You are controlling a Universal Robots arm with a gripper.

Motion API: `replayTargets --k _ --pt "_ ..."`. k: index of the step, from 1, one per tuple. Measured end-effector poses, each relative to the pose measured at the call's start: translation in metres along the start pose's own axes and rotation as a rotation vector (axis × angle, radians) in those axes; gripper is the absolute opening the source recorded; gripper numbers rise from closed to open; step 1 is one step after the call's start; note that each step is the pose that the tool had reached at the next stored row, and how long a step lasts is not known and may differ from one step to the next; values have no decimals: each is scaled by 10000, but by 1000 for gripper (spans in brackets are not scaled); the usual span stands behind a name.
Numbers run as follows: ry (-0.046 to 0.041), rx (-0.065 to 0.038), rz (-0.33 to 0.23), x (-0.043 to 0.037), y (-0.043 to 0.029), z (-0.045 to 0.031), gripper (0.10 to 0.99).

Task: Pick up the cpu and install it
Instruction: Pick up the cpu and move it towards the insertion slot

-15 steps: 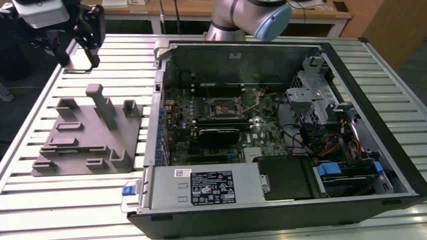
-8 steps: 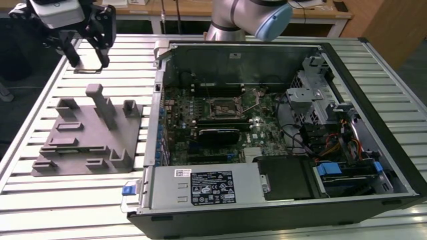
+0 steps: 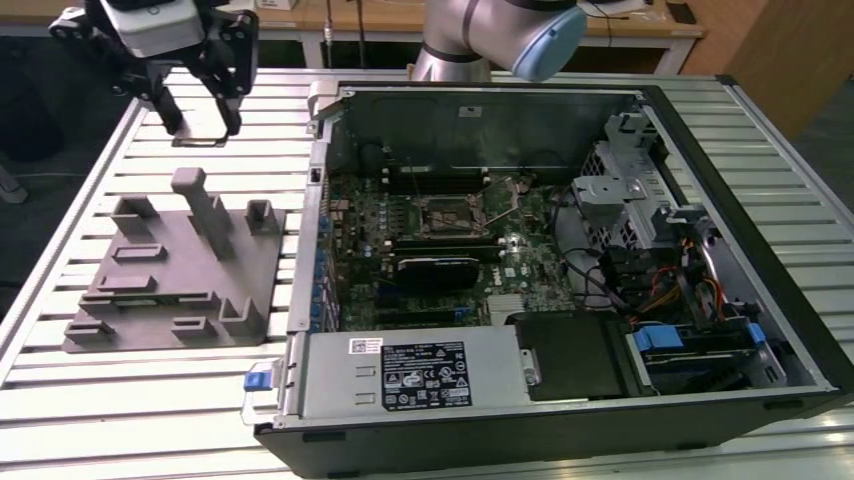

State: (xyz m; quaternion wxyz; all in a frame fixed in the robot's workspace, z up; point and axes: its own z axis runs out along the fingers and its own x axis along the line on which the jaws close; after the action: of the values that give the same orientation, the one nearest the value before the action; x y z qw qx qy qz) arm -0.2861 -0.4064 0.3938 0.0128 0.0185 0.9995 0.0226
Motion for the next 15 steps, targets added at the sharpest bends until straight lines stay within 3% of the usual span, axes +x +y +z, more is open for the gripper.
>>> replayTargets --k 12,15 --pt "-1 0 -2 -341 12 9 541" --pt "0 0 -1 -504 18 13 541"
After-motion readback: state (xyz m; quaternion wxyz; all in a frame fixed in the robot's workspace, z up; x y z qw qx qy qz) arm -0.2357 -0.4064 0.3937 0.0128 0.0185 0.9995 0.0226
